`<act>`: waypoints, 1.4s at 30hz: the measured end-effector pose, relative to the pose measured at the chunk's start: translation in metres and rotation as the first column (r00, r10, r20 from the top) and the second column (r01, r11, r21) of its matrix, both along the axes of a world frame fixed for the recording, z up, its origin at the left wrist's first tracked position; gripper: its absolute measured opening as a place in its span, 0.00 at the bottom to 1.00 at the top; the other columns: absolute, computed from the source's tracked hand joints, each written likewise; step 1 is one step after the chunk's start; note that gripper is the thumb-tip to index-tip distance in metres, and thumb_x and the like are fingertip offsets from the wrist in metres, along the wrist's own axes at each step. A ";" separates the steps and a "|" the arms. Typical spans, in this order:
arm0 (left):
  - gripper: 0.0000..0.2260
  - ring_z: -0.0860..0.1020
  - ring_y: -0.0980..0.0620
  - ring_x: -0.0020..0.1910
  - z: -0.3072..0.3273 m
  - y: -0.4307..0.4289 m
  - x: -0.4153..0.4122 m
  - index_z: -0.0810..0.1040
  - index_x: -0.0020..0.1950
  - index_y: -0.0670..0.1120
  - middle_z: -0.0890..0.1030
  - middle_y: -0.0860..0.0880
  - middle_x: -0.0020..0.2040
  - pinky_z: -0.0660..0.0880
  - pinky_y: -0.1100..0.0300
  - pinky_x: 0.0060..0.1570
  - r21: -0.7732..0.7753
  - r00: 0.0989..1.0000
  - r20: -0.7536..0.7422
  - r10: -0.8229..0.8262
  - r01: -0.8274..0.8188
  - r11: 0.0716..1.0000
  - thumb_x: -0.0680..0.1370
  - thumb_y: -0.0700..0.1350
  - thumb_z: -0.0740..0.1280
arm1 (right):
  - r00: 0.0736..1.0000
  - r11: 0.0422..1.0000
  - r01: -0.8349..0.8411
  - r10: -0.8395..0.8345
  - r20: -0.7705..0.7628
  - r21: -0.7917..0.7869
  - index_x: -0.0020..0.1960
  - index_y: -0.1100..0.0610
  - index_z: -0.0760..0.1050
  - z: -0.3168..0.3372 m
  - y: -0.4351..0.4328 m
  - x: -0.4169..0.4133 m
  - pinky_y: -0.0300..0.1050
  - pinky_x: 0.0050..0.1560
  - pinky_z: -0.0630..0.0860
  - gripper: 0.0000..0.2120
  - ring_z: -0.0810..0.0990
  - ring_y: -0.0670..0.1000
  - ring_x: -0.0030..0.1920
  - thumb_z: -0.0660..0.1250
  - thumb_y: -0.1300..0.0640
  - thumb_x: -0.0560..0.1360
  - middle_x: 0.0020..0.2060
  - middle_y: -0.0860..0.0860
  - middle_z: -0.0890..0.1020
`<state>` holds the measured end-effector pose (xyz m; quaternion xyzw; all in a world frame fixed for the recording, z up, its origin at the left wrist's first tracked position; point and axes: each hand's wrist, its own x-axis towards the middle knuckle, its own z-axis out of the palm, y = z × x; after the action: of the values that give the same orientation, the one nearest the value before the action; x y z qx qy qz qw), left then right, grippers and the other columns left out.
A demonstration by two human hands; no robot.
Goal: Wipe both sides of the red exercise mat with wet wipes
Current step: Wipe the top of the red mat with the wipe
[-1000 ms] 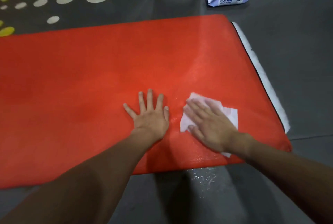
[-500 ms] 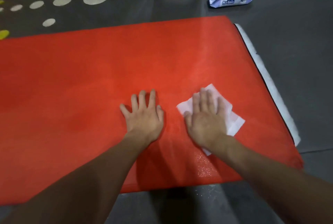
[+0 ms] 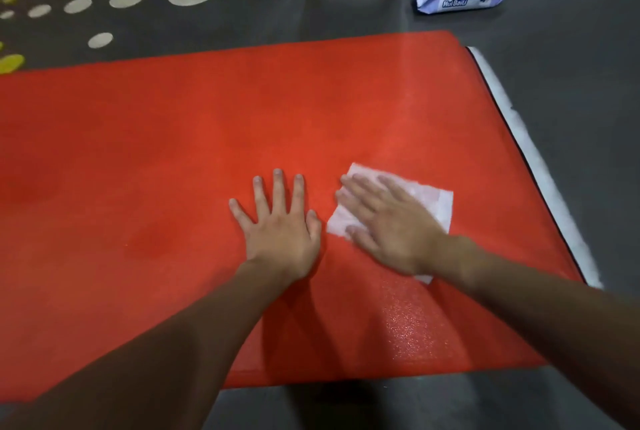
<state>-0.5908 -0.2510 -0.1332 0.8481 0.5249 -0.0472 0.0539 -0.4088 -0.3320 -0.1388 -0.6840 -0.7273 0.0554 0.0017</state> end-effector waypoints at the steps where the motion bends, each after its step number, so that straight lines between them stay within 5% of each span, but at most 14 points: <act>1: 0.30 0.41 0.40 0.79 0.001 0.000 0.001 0.45 0.81 0.54 0.44 0.48 0.81 0.43 0.27 0.70 -0.014 1.000 -0.019 -0.003 0.003 1.000 0.79 0.58 0.43 | 0.992 0.992 0.123 -0.123 -0.002 -0.003 0.80 0.55 0.55 0.002 0.007 0.013 0.58 0.77 0.46 0.35 0.50 0.53 0.80 0.40 0.38 0.79 0.80 0.54 0.55; 3: 0.29 0.47 0.38 0.78 0.009 0.006 0.004 0.50 0.80 0.53 0.49 0.46 0.81 0.49 0.28 0.69 0.000 0.998 -0.064 -0.019 0.019 1.000 0.80 0.58 0.49 | 0.910 0.909 0.414 -0.415 -0.010 -0.050 0.81 0.56 0.47 0.005 0.020 0.015 0.59 0.77 0.39 0.35 0.42 0.54 0.80 0.36 0.40 0.79 0.80 0.55 0.47; 6: 0.28 0.57 0.40 0.74 0.028 0.037 0.014 0.60 0.74 0.54 0.59 0.43 0.75 0.59 0.31 0.67 0.035 0.997 -0.015 -0.074 0.074 0.997 0.75 0.59 0.59 | 0.954 0.953 0.300 -0.300 0.000 -0.050 0.80 0.59 0.46 0.001 0.023 -0.022 0.63 0.76 0.38 0.36 0.41 0.57 0.79 0.35 0.40 0.78 0.80 0.57 0.45; 9: 0.43 0.40 0.42 0.79 0.042 0.078 0.031 0.44 0.79 0.59 0.38 0.48 0.80 0.51 0.28 0.69 -0.312 0.996 -0.020 -0.082 0.071 0.948 0.73 0.62 0.68 | 0.997 0.999 0.051 -0.051 -0.056 -0.010 0.80 0.56 0.55 0.002 0.023 -0.001 0.58 0.77 0.41 0.37 0.48 0.54 0.80 0.39 0.38 0.78 0.80 0.55 0.53; 12: 0.56 0.33 0.35 0.76 0.040 0.101 0.045 0.33 0.78 0.57 0.31 0.40 0.78 0.44 0.36 0.75 -0.450 0.969 -0.159 -0.188 0.098 0.887 0.68 0.66 0.73 | 0.942 0.943 0.332 -0.332 -0.051 -0.023 0.81 0.55 0.49 0.002 0.046 0.032 0.58 0.76 0.37 0.37 0.44 0.54 0.80 0.35 0.39 0.77 0.80 0.54 0.48; 14: 0.57 0.33 0.33 0.75 0.040 0.101 0.050 0.31 0.77 0.58 0.30 0.39 0.77 0.46 0.30 0.72 -0.458 0.960 -0.201 -0.196 0.085 0.885 0.68 0.65 0.74 | 0.913 0.914 0.405 -0.406 -0.036 -0.031 0.81 0.56 0.47 -0.001 0.052 0.012 0.62 0.76 0.38 0.35 0.42 0.57 0.80 0.36 0.41 0.78 0.80 0.56 0.46; 19: 0.53 0.36 0.41 0.78 0.054 0.083 0.056 0.35 0.76 0.66 0.30 0.52 0.78 0.54 0.22 0.64 -0.433 0.969 -0.234 -0.082 -0.028 0.901 0.70 0.59 0.76 | 0.991 0.999 0.013 -0.008 -0.131 0.040 0.75 0.57 0.67 -0.003 0.041 0.025 0.63 0.75 0.54 0.33 0.61 0.57 0.77 0.47 0.40 0.78 0.76 0.57 0.65; 24: 0.55 0.36 0.41 0.78 0.053 0.087 0.059 0.34 0.76 0.67 0.30 0.51 0.78 0.56 0.23 0.64 -0.427 0.964 -0.257 -0.071 -0.047 0.903 0.69 0.59 0.76 | 0.878 0.882 0.471 -0.469 -0.092 0.003 0.78 0.60 0.58 0.000 0.071 0.038 0.63 0.76 0.46 0.34 0.54 0.59 0.79 0.43 0.43 0.79 0.78 0.60 0.58; 29: 0.53 0.54 0.41 0.75 0.060 0.108 0.049 0.46 0.76 0.68 0.51 0.51 0.78 0.64 0.32 0.64 -0.352 0.957 -0.230 -0.177 0.087 0.932 0.61 0.67 0.77 | 0.998 1.000 0.003 -0.001 -0.063 0.024 0.76 0.57 0.64 0.000 0.063 0.030 0.59 0.75 0.52 0.32 0.59 0.56 0.78 0.48 0.41 0.79 0.77 0.57 0.63; 31: 0.52 0.57 0.42 0.73 0.070 0.130 0.048 0.47 0.77 0.67 0.56 0.50 0.76 0.65 0.32 0.63 -0.330 0.937 -0.232 -0.262 0.178 0.927 0.62 0.64 0.78 | 0.981 0.981 0.191 -0.189 -0.049 0.039 0.79 0.55 0.59 0.001 0.076 0.048 0.58 0.76 0.45 0.33 0.53 0.54 0.79 0.44 0.40 0.79 0.79 0.55 0.59; 34: 0.57 0.44 0.41 0.79 0.077 0.177 0.055 0.40 0.79 0.61 0.41 0.47 0.80 0.58 0.28 0.66 -0.352 0.946 -0.197 -0.257 0.177 0.919 0.64 0.60 0.79 | 0.844 0.844 0.535 -0.536 -0.021 -0.038 0.80 0.57 0.48 0.002 0.093 0.018 0.59 0.76 0.37 0.34 0.43 0.56 0.80 0.38 0.42 0.79 0.80 0.56 0.47; 39: 0.61 0.32 0.34 0.76 0.057 0.223 0.071 0.29 0.76 0.58 0.29 0.41 0.77 0.47 0.32 0.73 -0.480 0.915 -0.223 -0.338 0.198 0.854 0.65 0.63 0.77 | 0.977 0.977 0.211 -0.210 0.042 -0.019 0.78 0.56 0.62 0.000 0.090 0.004 0.58 0.74 0.51 0.31 0.56 0.54 0.78 0.47 0.40 0.81 0.78 0.56 0.60; 41: 0.57 0.31 0.36 0.76 0.050 0.224 0.065 0.30 0.75 0.64 0.25 0.48 0.76 0.50 0.23 0.66 -0.508 0.931 -0.184 -0.316 0.185 0.841 0.68 0.61 0.76 | 0.896 0.895 0.445 -0.444 0.025 -0.022 0.80 0.54 0.56 0.010 0.099 0.026 0.56 0.77 0.45 0.30 0.49 0.51 0.79 0.44 0.41 0.82 0.79 0.54 0.56; 42: 0.56 0.31 0.38 0.76 0.050 0.223 0.063 0.31 0.75 0.66 0.25 0.51 0.76 0.52 0.20 0.63 -0.518 0.940 -0.160 -0.302 0.180 0.836 0.69 0.60 0.76 | 0.784 0.784 0.620 -0.620 -0.013 -0.038 0.80 0.54 0.51 0.012 0.104 0.029 0.56 0.77 0.40 0.30 0.43 0.51 0.80 0.42 0.42 0.82 0.80 0.54 0.50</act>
<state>-0.5278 -0.0281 -0.0835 0.8534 0.3860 -0.2871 0.2009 -0.3796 -0.2278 -0.1270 -0.8841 -0.4615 0.0719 0.0179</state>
